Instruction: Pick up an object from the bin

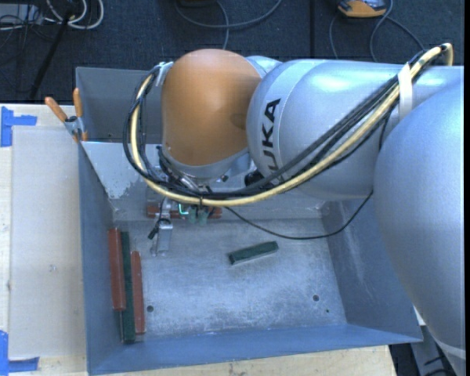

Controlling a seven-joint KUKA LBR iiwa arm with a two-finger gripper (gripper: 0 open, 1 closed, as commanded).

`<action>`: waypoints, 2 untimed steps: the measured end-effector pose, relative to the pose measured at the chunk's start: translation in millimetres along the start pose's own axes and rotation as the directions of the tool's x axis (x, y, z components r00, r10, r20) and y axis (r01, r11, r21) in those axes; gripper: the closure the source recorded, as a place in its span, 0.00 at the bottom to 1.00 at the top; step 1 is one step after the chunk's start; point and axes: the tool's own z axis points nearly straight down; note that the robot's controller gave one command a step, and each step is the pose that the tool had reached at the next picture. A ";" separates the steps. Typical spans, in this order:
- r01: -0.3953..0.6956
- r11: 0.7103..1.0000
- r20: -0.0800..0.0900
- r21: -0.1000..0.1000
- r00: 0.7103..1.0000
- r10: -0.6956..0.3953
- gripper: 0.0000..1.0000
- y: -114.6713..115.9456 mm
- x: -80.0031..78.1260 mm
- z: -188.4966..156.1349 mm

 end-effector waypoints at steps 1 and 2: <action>0.090 0.996 -0.001 0.003 0.996 -0.090 0.00 -62.0 -0.6 119.9; 0.131 0.991 0.015 0.003 0.991 -0.131 0.00 -118.8 -33.0 67.8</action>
Offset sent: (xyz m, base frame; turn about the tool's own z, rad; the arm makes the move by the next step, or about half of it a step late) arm 0.0016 -0.0590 -0.1140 -0.0927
